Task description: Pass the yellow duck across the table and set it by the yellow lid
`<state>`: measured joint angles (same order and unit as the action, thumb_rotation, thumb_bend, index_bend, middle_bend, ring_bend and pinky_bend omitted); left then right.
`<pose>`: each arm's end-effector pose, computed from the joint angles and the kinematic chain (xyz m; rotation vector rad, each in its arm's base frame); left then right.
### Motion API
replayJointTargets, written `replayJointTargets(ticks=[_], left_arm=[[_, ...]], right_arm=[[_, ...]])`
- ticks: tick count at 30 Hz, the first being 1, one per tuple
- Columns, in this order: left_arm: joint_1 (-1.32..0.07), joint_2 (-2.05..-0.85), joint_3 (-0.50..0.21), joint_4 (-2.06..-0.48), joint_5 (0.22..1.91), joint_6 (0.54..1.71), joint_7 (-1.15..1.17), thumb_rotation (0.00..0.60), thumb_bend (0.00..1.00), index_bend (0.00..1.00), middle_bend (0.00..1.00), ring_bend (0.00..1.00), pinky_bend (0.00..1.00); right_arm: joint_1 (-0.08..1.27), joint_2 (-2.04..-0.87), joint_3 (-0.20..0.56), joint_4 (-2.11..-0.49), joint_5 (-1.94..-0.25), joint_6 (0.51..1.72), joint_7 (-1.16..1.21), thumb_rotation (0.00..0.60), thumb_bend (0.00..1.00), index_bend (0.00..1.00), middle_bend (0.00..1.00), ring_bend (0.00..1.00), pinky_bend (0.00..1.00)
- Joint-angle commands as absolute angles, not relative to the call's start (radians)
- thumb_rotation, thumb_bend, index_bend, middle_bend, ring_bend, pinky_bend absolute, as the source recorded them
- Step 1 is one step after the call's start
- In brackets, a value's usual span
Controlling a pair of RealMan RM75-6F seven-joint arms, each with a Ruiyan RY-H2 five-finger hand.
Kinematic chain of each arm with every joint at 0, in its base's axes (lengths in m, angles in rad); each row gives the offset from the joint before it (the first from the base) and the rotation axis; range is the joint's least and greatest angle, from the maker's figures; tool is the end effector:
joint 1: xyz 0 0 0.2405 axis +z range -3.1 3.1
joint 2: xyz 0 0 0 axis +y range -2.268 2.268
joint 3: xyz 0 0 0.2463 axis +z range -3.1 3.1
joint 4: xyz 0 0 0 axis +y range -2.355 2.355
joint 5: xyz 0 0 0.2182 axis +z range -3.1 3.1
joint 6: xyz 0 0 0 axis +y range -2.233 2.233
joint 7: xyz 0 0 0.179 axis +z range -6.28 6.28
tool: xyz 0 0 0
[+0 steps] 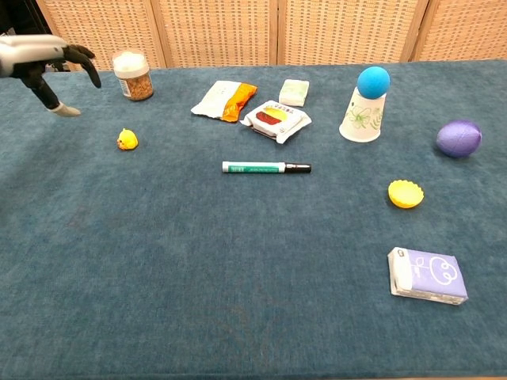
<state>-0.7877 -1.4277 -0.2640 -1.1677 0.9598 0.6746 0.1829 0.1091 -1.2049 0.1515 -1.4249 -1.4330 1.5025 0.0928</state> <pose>-0.2195 0.4583 0.0371 -1.6646 -1.0595 -0.7149 -0.3289 -0.2460 0.1671 1.2487 -0.8240 0.9682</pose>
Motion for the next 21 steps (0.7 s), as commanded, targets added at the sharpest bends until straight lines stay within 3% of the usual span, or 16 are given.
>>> replayJointTargets(ticks=[1, 21], left_arm=[[-0.821, -1.487, -0.245, -1.092, 0.923, 0.637, 0.202, 0.6, 0.34, 0.37, 0.0, 0.0, 0.0], [-0.893, -1.639, -0.232, -0.894, 0.93, 0.566, 0.143, 0.6, 0.35, 0.4, 0.0, 0.0, 0.0]], right_arm=[[0.11, -1.206, 0.154, -1.418, -1.422, 1.494, 0.094, 0.6, 0.0, 0.07, 0.0, 0.0, 0.0], [0.11, -1.203, 0.162, -1.405, -1.395, 1.475, 0.106, 0.6, 0.0, 0.07, 0.0, 0.0, 0.0]])
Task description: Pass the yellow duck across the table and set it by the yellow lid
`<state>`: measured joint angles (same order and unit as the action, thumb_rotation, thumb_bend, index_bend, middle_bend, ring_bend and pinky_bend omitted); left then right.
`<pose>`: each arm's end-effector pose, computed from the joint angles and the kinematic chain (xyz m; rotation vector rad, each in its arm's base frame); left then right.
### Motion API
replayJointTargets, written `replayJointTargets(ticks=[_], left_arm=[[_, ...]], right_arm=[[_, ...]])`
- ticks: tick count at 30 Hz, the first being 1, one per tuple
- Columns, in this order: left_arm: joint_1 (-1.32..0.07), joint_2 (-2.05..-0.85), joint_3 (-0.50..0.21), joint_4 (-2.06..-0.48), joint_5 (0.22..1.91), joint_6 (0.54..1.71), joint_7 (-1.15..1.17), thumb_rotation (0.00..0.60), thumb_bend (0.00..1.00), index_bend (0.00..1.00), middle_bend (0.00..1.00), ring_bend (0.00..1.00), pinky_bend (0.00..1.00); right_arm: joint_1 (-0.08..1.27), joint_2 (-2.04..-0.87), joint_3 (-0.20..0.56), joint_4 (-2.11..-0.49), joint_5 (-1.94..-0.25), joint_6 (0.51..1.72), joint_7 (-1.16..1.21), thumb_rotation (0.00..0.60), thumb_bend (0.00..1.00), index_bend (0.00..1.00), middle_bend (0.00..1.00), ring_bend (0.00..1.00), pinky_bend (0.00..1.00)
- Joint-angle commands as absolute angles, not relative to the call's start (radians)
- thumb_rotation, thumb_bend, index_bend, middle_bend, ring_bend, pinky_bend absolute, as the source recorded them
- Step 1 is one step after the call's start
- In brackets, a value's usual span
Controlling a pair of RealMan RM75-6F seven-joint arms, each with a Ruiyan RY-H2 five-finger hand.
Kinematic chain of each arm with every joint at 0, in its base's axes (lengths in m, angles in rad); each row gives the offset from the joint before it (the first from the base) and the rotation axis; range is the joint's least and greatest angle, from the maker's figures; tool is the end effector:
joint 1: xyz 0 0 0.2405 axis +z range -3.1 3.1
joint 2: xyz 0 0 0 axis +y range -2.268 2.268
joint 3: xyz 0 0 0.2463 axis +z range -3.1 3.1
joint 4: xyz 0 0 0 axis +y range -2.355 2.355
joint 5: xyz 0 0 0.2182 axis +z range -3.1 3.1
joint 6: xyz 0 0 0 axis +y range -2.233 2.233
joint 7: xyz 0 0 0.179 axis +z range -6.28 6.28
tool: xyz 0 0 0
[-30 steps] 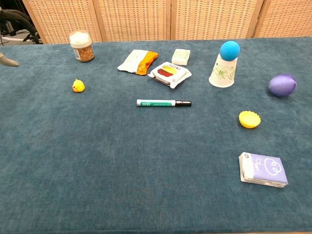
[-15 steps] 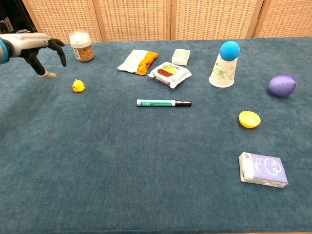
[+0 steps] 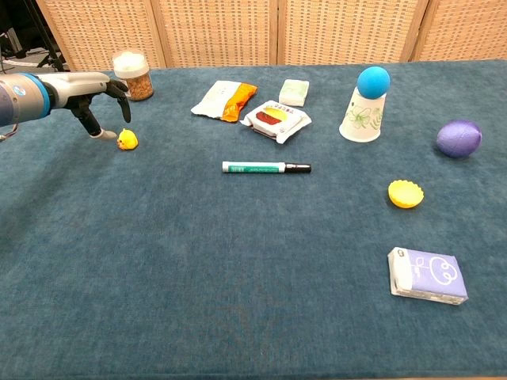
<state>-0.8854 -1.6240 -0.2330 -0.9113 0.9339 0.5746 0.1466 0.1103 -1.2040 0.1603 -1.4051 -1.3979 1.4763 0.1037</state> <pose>-0.2149 0.4763 -0.0175 -1.7064 -1.1070 -0.6532 -0.3393 -0.2484 0.1707 1.2235 -0.8432 0.9388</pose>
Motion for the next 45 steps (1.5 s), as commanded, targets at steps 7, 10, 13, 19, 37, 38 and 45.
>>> replayJointTargets(ticks=[7, 10, 13, 19, 37, 38, 45], left_arm=[[-0.908, -1.672, -0.229, -0.847, 0.912, 0.544, 0.148, 0.6, 0.37, 0.42, 0.0, 0.0, 0.0], [-0.911, -1.678, -0.229, -0.839, 0.909, 0.542, 0.149, 0.6, 0.4, 0.46, 0.0, 0.0, 0.0], [-0.911, -1.682, -0.224, -0.833, 0.905, 0.543, 0.157, 0.6, 0.41, 0.52, 0.0, 0.0, 0.0], [-0.911, -1.68, -0.224, -0.837, 0.887, 0.546, 0.172, 0.6, 0.43, 0.57, 0.0, 0.0, 0.0], [-0.87, -1.454, -0.176, -1.381, 1.158, 0.723, 0.17, 0.6, 0.42, 0.59, 0.0, 0.0, 0.0], [-0.873, -1.449, -0.164, -1.417, 1.194, 0.728, 0.175, 0.6, 0.42, 0.59, 0.0, 0.0, 0.0], [-0.921, -1.54, -0.137, -1.447, 1.291, 0.746, 0.241, 0.6, 0.42, 0.59, 0.0, 0.0, 0.0]], right_arm=[[0.109, -1.201, 0.163, -1.403, -1.391, 1.473, 0.11, 0.6, 0.0, 0.07, 0.0, 0.0, 0.0], [0.109, -1.2, 0.163, -1.404, -1.39, 1.472, 0.11, 0.6, 0.0, 0.07, 0.0, 0.0, 0.0], [0.109, -1.2, 0.163, -1.405, -1.391, 1.473, 0.111, 0.6, 0.0, 0.07, 0.0, 0.0, 0.0], [0.107, -1.197, 0.163, -1.407, -1.393, 1.474, 0.115, 0.6, 0.0, 0.07, 0.0, 0.0, 0.0], [0.104, -1.192, 0.158, -1.419, -1.41, 1.486, 0.126, 0.6, 0.0, 0.07, 0.0, 0.0, 0.0], [0.104, -1.192, 0.157, -1.42, -1.413, 1.488, 0.126, 0.6, 0.0, 0.07, 0.0, 0.0, 0.0], [0.101, -1.187, 0.158, -1.424, -1.414, 1.493, 0.134, 0.6, 0.0, 0.07, 0.0, 0.0, 0.0]])
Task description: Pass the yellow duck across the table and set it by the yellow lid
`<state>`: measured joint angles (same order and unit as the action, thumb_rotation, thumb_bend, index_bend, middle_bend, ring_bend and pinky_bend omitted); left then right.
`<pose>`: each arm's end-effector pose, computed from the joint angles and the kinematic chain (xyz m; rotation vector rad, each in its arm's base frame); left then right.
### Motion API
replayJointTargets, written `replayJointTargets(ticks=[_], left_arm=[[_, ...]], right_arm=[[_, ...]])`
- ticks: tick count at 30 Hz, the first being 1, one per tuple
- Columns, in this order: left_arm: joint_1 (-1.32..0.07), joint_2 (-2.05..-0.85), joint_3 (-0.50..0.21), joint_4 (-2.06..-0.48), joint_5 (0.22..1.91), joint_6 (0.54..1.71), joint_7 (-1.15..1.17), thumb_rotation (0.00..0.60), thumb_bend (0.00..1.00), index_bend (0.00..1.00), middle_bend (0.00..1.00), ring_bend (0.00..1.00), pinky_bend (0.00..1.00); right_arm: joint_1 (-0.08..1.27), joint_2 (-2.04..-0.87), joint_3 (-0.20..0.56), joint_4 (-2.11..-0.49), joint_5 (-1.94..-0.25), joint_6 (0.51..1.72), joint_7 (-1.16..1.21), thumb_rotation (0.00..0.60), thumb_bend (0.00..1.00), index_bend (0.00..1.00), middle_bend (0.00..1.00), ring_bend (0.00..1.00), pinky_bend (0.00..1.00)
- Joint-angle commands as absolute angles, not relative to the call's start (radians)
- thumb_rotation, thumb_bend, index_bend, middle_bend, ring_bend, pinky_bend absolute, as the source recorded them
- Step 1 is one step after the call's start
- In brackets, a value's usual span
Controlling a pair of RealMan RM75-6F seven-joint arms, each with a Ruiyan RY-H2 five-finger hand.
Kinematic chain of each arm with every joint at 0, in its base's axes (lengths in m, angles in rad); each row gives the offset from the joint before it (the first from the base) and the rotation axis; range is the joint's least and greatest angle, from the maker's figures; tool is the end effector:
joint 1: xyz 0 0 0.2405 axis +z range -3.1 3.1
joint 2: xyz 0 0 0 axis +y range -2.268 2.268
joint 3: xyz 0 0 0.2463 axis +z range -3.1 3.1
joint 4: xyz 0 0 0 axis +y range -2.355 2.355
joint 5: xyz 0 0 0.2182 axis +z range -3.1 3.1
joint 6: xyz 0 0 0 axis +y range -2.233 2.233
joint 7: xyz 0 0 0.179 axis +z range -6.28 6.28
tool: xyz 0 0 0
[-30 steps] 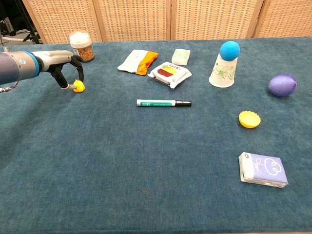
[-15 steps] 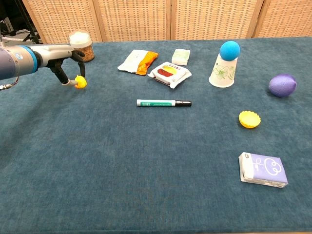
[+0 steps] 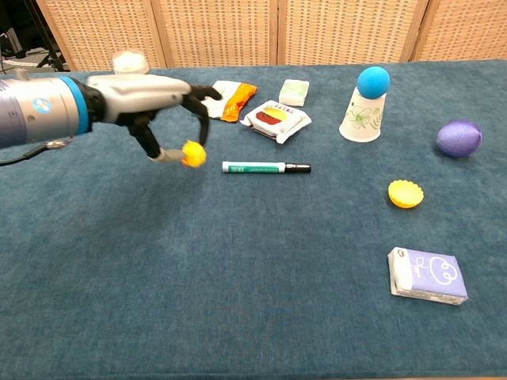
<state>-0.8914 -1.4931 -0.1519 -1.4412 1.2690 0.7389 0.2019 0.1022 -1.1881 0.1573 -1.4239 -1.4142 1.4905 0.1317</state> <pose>-0.0917 0.3772 -0.0547 -2.1915 -0.8270 -0.8894 -0.3354 -0.2450 0.1740 1.2226 -0.8524 0.9712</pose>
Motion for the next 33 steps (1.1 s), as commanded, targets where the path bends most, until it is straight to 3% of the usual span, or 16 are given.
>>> replayJointTargets(ticks=[1, 24, 26, 28, 30, 33], left_arm=[[-0.93, -1.558, -0.138, -1.437, 1.289, 0.742, 0.252, 0.6, 0.42, 0.59, 0.0, 0.0, 0.0], [-1.041, -1.793, -0.138, -1.26, 1.313, 0.709, 0.282, 0.6, 0.38, 0.58, 0.0, 0.0, 0.0], [-1.041, -1.802, -0.138, -1.253, 1.309, 0.708, 0.28, 0.6, 0.36, 0.48, 0.0, 0.0, 0.0], [-1.042, -1.803, -0.139, -1.253, 1.304, 0.706, 0.279, 0.6, 0.3, 0.26, 0.0, 0.0, 0.0], [-1.042, -1.803, -0.142, -1.257, 1.3, 0.709, 0.277, 0.6, 0.25, 0.13, 0.0, 0.0, 0.0], [-1.039, -1.798, -0.146, -1.269, 1.298, 0.719, 0.268, 0.6, 0.2, 0.01, 0.0, 0.0, 0.0]], right_arm=[[0.1, -1.186, 0.159, -1.424, -1.413, 1.494, 0.136, 0.6, 0.0, 0.07, 0.0, 0.0, 0.0], [0.095, -1.177, 0.165, -1.418, -1.4, 1.491, 0.159, 0.6, 0.0, 0.07, 0.0, 0.0, 0.0], [0.094, -1.176, 0.166, -1.419, -1.399, 1.492, 0.161, 0.6, 0.0, 0.07, 0.0, 0.0, 0.0], [0.093, -1.175, 0.166, -1.42, -1.4, 1.493, 0.161, 0.6, 0.0, 0.07, 0.0, 0.0, 0.0], [0.093, -1.174, 0.166, -1.422, -1.402, 1.495, 0.162, 0.6, 0.0, 0.07, 0.0, 0.0, 0.0], [0.092, -1.173, 0.165, -1.423, -1.404, 1.498, 0.163, 0.6, 0.0, 0.07, 0.0, 0.0, 0.0]])
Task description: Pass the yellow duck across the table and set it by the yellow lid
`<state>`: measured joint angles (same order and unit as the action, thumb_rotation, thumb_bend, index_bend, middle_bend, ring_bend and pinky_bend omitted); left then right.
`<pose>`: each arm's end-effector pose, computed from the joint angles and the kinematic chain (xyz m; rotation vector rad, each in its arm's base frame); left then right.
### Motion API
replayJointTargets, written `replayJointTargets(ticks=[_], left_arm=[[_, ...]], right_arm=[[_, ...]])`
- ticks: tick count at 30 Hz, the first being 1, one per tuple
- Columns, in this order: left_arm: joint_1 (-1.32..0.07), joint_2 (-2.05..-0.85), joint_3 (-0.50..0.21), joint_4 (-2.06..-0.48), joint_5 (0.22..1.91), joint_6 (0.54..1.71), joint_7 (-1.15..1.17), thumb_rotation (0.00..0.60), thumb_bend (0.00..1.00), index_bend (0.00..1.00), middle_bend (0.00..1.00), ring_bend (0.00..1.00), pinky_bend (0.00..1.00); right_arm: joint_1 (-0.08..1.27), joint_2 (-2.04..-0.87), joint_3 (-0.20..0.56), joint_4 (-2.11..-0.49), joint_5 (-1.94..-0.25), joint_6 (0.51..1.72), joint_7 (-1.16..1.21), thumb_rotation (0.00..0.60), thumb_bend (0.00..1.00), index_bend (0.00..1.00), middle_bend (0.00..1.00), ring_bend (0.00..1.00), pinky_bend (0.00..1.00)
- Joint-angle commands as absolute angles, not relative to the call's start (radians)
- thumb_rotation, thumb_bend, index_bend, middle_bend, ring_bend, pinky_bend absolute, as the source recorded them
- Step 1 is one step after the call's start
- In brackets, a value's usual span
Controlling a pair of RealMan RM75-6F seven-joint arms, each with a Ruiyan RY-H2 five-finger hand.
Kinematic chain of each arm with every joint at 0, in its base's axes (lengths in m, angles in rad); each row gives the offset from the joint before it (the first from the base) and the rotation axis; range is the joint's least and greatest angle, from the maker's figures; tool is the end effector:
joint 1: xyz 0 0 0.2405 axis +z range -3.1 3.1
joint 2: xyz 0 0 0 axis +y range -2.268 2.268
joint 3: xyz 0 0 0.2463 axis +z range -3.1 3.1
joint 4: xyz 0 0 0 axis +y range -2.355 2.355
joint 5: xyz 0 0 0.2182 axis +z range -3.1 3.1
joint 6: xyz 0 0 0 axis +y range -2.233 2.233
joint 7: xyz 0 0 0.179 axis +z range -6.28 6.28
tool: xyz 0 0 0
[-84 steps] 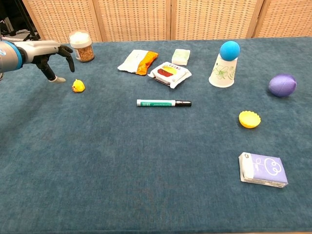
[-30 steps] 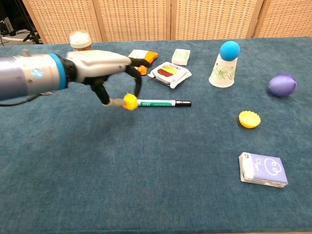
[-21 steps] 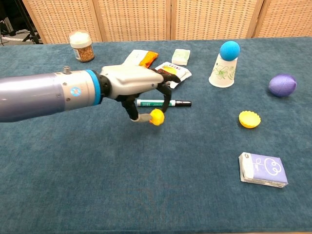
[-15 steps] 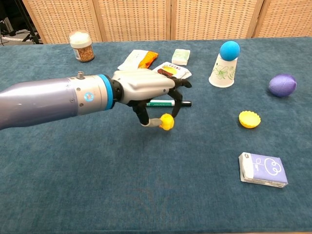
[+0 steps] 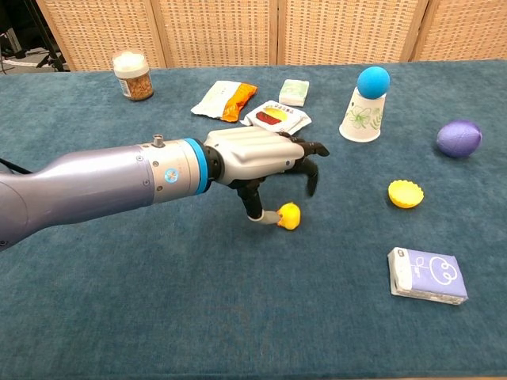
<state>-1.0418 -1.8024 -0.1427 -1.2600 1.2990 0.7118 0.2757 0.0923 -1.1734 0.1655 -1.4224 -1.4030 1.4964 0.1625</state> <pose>-0.0167 0.3417 -0.1474 -2.3951 -0.6751 -0.9518 -0.3394 -0.2429 0.1830 1.1938 -0.8583 0.9822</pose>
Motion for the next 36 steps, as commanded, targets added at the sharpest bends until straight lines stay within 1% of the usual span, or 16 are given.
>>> replayJointTargets(ticks=[1, 5, 8, 13, 16, 17, 20, 21, 22, 24, 26, 27, 31, 34, 36], left_arm=[[-1.038, -1.794, -0.148, -1.276, 1.3, 0.723, 0.262, 0.6, 0.18, 0.0, 0.0, 0.0, 0.0], [-1.02, -1.758, -0.149, -1.318, 1.329, 0.773, 0.249, 0.6, 0.14, 0.0, 0.0, 0.0, 0.0], [-0.981, -1.703, -0.14, -1.381, 1.366, 0.852, 0.244, 0.6, 0.11, 0.0, 0.0, 0.0, 0.0], [-0.9, -1.574, -0.119, -1.492, 1.4, 0.973, 0.254, 0.6, 0.05, 0.0, 0.0, 0.0, 0.0], [-0.821, -1.447, -0.083, -1.55, 1.448, 1.075, 0.239, 0.6, 0.02, 0.0, 0.0, 0.0, 0.0], [-0.815, -1.436, -0.077, -1.556, 1.46, 1.083, 0.231, 0.6, 0.01, 0.0, 0.0, 0.0, 0.0], [-0.722, -1.344, -0.045, -1.577, 1.502, 1.211, 0.175, 0.6, 0.01, 0.0, 0.0, 0.0, 0.0], [-0.672, -1.302, -0.032, -1.598, 1.488, 1.261, 0.137, 0.6, 0.01, 0.0, 0.0, 0.0, 0.0], [-0.633, -1.267, -0.023, -1.627, 1.463, 1.287, 0.114, 0.6, 0.01, 0.0, 0.0, 0.0, 0.0], [-0.559, -1.183, 0.001, -1.7, 1.4, 1.32, 0.09, 0.6, 0.01, 0.0, 0.0, 0.0, 0.0], [-0.508, -1.132, 0.017, -1.738, 1.38, 1.354, 0.066, 0.6, 0.01, 0.0, 0.0, 0.0, 0.0], [-0.464, -1.105, 0.03, -1.751, 1.375, 1.391, 0.032, 0.6, 0.01, 0.0, 0.0, 0.0, 0.0], [-0.353, -1.05, 0.069, -1.763, 1.373, 1.473, -0.072, 0.6, 0.01, 0.0, 0.0, 0.0, 0.0], [-0.308, -1.02, 0.076, -1.778, 1.342, 1.482, -0.083, 0.6, 0.01, 0.0, 0.0, 0.0, 0.0], [-0.291, -1.006, 0.069, -1.787, 1.32, 1.477, -0.091, 0.6, 0.01, 0.0, 0.0, 0.0, 0.0]], right_arm=[[0.091, -1.173, 0.165, -1.424, -1.405, 1.499, 0.163, 0.6, 0.0, 0.07, 0.0, 0.0, 0.0], [0.091, -1.172, 0.163, -1.427, -1.41, 1.501, 0.159, 0.6, 0.0, 0.07, 0.0, 0.0, 0.0], [0.089, -1.171, 0.16, -1.431, -1.415, 1.505, 0.159, 0.6, 0.0, 0.07, 0.0, 0.0, 0.0], [0.087, -1.169, 0.155, -1.438, -1.422, 1.507, 0.157, 0.6, 0.0, 0.07, 0.0, 0.0, 0.0], [0.086, -1.168, 0.149, -1.447, -1.436, 1.514, 0.153, 0.6, 0.0, 0.07, 0.0, 0.0, 0.0], [0.086, -1.167, 0.149, -1.448, -1.438, 1.515, 0.152, 0.6, 0.0, 0.07, 0.0, 0.0, 0.0], [0.085, -1.169, 0.142, -1.457, -1.452, 1.521, 0.144, 0.6, 0.0, 0.07, 0.0, 0.0, 0.0], [0.086, -1.17, 0.137, -1.46, -1.46, 1.521, 0.138, 0.6, 0.0, 0.07, 0.0, 0.0, 0.0], [0.087, -1.171, 0.133, -1.463, -1.468, 1.522, 0.134, 0.6, 0.0, 0.07, 0.0, 0.0, 0.0], [0.091, -1.171, 0.125, -1.476, -1.489, 1.523, 0.127, 0.6, 0.0, 0.07, 0.0, 0.0, 0.0], [0.096, -1.167, 0.118, -1.493, -1.509, 1.524, 0.127, 0.6, 0.0, 0.08, 0.0, 0.0, 0.0], [0.102, -1.166, 0.114, -1.505, -1.529, 1.526, 0.122, 0.6, 0.0, 0.09, 0.0, 0.0, 0.0], [0.135, -1.166, 0.104, -1.533, -1.582, 1.506, 0.072, 0.6, 0.0, 0.1, 0.0, 0.0, 0.0], [0.169, -1.162, 0.098, -1.571, -1.612, 1.466, 0.038, 0.6, 0.0, 0.13, 0.0, 0.0, 0.0], [0.211, -1.154, 0.089, -1.615, -1.639, 1.405, 0.024, 0.6, 0.0, 0.15, 0.0, 0.0, 0.0]])
